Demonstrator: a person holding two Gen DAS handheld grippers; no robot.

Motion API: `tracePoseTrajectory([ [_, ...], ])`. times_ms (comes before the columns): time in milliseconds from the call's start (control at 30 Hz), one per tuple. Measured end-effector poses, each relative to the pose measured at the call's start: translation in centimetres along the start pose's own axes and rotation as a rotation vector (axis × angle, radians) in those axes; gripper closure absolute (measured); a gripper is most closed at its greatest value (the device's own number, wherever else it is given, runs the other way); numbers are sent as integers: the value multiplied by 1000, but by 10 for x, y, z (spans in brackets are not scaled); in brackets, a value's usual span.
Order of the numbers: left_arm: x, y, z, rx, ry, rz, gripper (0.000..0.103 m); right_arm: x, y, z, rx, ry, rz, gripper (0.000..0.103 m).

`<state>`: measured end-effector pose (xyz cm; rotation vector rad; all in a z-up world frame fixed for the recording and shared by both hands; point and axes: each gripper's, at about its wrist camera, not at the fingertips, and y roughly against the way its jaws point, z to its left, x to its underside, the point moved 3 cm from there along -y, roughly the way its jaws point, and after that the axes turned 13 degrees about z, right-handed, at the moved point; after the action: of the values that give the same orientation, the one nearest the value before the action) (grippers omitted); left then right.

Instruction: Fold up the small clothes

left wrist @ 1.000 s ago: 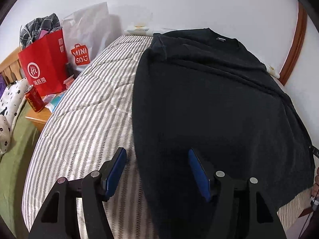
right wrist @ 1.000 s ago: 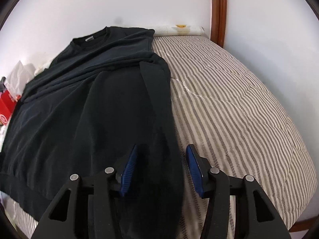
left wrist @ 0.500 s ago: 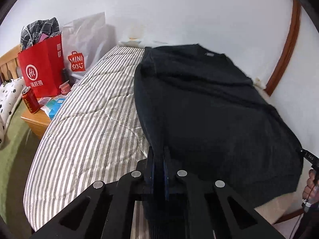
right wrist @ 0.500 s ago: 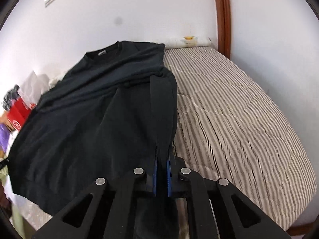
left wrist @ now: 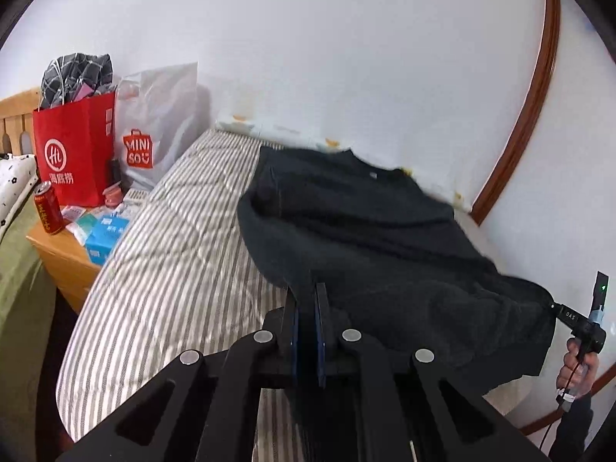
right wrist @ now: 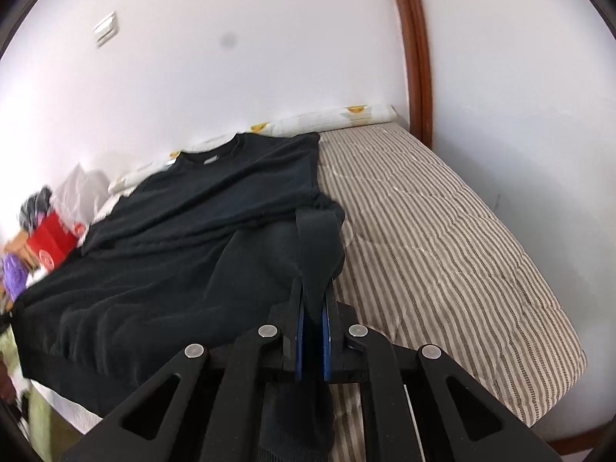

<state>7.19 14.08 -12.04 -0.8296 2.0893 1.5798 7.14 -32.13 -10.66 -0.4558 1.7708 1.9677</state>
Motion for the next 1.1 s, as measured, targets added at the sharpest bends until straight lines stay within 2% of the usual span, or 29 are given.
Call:
tracePoseTrajectory([
  [200,-31,-5,-5,-26,4,-42,96,-33,-4,3,-29,-29,-32,96],
  [367,-57,-14,-8,-52,-10,-65,96,-67,-12,20,-30,4,-75,96],
  [633,-99,-45,-11,-100,8,-93,96,-117,-38,41,-16,47,-73,96],
  [900,-137,-86,-9,-146,21,-69,96,-154,-81,43,-34,9,-48,96],
  [1100,-157,-130,-4,-185,13,-6,96,-172,-125,38,-45,-1,1,95],
])
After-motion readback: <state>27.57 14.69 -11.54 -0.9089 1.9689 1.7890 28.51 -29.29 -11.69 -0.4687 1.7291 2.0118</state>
